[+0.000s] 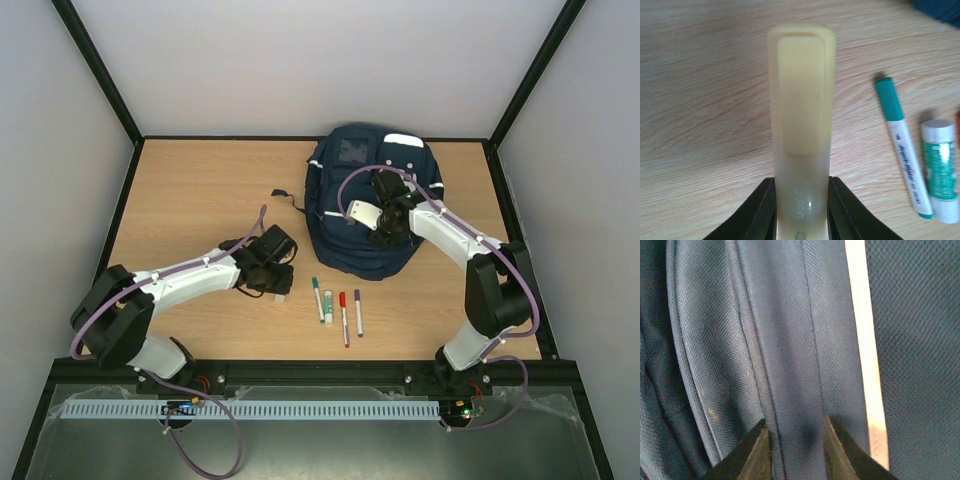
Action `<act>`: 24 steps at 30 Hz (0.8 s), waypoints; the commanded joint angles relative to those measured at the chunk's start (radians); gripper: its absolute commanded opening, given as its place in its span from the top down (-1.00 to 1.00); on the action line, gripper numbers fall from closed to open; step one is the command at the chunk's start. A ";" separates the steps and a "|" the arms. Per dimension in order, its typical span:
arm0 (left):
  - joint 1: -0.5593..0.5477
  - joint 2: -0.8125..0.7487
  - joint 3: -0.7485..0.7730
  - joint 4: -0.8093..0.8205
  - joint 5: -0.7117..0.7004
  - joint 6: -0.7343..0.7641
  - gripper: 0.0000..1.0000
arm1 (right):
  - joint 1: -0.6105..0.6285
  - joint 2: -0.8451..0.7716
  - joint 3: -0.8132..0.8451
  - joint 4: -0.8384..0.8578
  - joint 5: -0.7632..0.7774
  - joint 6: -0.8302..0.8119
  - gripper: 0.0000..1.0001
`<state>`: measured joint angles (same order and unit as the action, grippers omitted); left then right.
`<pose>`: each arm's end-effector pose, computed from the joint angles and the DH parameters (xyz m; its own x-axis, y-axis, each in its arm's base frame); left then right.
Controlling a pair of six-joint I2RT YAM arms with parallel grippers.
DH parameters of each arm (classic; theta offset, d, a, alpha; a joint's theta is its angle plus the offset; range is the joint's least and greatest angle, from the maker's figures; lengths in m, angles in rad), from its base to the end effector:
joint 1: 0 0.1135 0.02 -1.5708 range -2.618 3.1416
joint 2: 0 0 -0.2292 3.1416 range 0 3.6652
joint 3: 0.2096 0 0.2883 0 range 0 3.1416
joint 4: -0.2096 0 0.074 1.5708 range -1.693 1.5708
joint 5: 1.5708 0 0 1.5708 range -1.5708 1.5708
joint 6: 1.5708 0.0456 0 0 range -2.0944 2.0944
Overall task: Pack the student bag
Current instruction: Place the stationery in the student bag.
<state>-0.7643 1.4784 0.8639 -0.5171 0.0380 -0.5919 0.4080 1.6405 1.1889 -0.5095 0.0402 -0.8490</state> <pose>0.2260 -0.2190 0.1199 -0.9345 0.1236 -0.3337 0.2190 0.9388 -0.2658 0.3535 0.1508 0.1750 -0.2155 -0.9102 -0.3536 -0.8128 0.3679 -0.4516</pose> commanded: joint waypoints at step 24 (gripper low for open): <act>0.004 0.191 0.257 0.701 0.308 -0.350 0.95 | 0.005 -0.018 0.430 -0.160 -0.107 0.408 0.99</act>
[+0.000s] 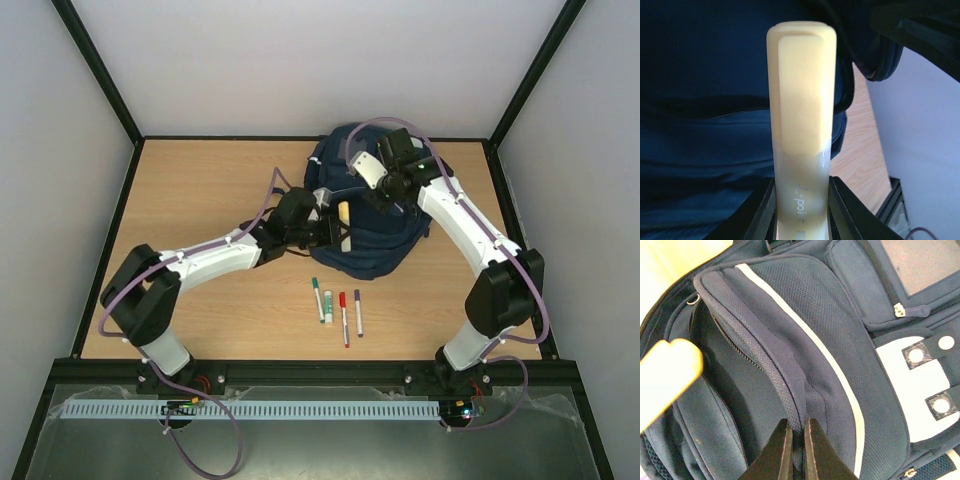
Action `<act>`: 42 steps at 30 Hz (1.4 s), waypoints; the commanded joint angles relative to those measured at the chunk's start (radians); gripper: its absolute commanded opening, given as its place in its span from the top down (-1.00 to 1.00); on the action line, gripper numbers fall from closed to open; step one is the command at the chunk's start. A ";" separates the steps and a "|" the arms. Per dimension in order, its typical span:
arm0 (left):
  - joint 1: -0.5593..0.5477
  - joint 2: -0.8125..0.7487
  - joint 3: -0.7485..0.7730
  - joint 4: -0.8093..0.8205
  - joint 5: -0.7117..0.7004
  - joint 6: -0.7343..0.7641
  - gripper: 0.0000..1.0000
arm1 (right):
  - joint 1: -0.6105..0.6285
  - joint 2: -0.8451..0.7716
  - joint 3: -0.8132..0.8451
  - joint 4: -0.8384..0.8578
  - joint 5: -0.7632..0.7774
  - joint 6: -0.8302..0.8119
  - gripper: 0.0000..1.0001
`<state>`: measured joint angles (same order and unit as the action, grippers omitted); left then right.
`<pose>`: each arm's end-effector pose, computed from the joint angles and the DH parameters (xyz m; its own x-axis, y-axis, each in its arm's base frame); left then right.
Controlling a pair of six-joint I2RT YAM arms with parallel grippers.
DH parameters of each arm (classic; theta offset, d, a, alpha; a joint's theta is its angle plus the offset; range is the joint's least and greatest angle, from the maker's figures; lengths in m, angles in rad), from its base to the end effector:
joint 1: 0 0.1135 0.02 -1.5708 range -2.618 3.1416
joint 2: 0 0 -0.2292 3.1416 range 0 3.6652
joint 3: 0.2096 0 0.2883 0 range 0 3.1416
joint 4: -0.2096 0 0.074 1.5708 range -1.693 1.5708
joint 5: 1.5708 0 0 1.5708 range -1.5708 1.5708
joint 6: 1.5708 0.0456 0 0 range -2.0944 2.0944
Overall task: Pack the student bag
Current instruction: Place the stationery in the student bag.
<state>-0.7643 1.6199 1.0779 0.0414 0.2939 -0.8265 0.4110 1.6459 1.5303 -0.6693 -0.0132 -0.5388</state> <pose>0.2846 -0.2912 0.1919 -0.8569 -0.1538 -0.4921 0.3182 0.5932 -0.7395 0.3745 0.1639 0.2846 -0.3467 -0.7108 -0.6120 -0.6827 0.6387 -0.3550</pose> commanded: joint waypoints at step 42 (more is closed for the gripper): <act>0.025 0.417 0.395 0.154 -0.168 -0.651 -0.03 | -0.015 -0.104 -0.144 0.229 -0.086 0.278 0.99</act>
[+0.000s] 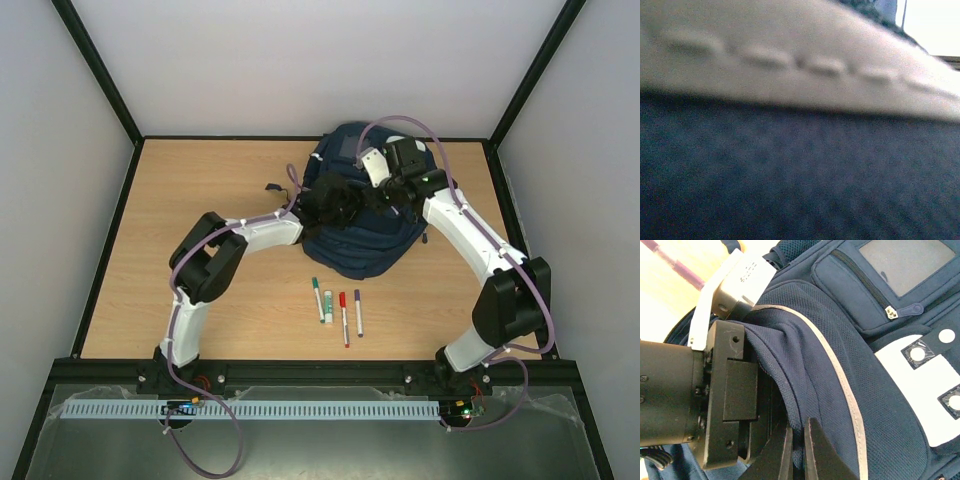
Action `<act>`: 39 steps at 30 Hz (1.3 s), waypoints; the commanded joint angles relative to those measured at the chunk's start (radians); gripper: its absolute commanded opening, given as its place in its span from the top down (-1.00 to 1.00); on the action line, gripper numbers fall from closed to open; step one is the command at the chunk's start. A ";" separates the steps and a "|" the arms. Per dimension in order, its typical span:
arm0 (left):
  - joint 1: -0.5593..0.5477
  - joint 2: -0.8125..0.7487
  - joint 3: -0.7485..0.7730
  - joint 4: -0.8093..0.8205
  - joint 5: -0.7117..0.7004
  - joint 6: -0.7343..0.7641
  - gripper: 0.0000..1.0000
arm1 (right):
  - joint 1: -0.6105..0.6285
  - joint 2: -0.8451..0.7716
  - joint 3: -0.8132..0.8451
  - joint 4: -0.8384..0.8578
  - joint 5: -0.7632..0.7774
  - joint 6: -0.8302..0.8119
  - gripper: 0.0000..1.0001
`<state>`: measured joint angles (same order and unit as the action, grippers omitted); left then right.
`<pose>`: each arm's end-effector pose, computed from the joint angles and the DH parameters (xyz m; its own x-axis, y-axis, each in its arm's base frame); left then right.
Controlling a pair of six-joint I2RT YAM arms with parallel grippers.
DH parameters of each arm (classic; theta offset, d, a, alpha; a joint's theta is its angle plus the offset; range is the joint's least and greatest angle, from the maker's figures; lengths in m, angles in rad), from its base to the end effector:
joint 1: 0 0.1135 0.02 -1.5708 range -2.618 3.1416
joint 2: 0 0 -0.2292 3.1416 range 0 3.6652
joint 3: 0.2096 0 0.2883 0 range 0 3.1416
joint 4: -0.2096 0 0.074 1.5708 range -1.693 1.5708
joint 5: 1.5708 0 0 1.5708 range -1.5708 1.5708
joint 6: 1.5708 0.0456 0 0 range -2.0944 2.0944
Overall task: Pack the student bag
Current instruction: Place the stationery in the student bag, then pick up the stationery from the center of the board.
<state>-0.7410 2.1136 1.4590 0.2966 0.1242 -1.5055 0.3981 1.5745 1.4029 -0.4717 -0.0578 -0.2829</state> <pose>0.3727 -0.3486 0.1439 -0.7707 -0.6370 -0.0178 -0.2087 0.2787 -0.9374 0.3719 0.1593 0.2820 -0.4110 -0.4752 -0.7780 -0.5669 0.8016 -0.1901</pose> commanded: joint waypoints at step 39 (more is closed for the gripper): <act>-0.290 -0.445 -0.336 -0.969 -0.302 0.441 0.16 | -0.092 -0.243 -0.396 0.257 -0.253 0.049 0.98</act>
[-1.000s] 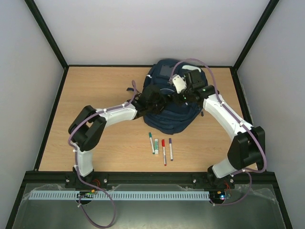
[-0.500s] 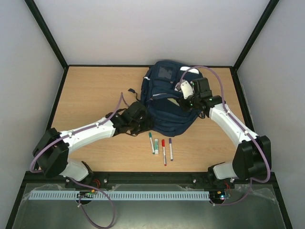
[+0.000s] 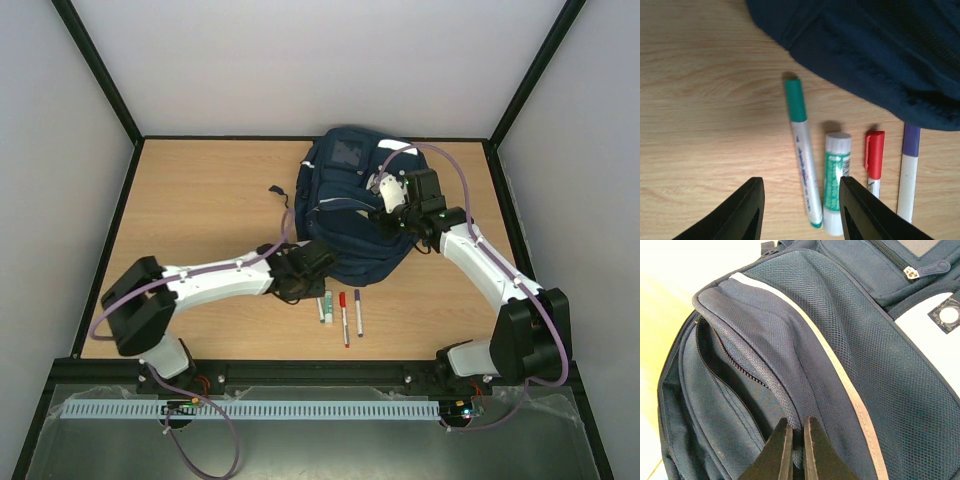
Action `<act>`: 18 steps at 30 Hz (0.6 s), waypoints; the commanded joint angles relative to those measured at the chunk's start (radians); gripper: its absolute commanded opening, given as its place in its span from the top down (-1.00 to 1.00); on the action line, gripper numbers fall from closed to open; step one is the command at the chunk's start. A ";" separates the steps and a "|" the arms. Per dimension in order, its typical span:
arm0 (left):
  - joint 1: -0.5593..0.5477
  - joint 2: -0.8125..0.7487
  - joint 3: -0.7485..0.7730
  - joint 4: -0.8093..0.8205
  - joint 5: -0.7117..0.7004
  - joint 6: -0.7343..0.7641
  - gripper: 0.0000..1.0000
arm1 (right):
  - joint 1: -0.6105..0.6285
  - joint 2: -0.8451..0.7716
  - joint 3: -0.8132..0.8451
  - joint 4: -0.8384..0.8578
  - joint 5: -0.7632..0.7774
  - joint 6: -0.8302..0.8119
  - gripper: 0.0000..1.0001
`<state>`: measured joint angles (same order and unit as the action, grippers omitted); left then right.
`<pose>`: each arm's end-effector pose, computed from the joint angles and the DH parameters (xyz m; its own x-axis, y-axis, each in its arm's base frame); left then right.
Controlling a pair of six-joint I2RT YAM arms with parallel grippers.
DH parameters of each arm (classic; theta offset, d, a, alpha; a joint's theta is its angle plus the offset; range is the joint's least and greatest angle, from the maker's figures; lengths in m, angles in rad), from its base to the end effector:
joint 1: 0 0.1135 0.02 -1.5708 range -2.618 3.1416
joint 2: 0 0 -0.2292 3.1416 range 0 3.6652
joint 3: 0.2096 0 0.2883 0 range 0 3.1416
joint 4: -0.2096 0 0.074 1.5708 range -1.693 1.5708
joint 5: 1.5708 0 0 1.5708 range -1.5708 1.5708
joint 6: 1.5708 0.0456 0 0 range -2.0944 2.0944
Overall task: Pack the student bag
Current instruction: Pick up the stationery from the center of the board.
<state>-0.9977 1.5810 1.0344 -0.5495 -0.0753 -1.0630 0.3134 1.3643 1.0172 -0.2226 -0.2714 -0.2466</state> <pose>0.1921 -0.2914 0.1411 -0.9503 -0.1343 -0.2807 -0.0231 0.9300 -0.3669 0.3367 0.1220 0.2347 -0.3727 -0.3680 -0.8519 -0.6215 0.7807 -0.0653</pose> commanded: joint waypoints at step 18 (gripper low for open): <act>-0.061 0.290 0.133 -0.061 -0.032 0.057 0.26 | -0.008 -0.039 -0.012 0.006 -0.044 0.003 0.98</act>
<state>-1.0428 1.8339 1.1553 -0.5800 -0.1127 -1.0355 0.3122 1.3544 1.0168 -0.2214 -0.2867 -0.2497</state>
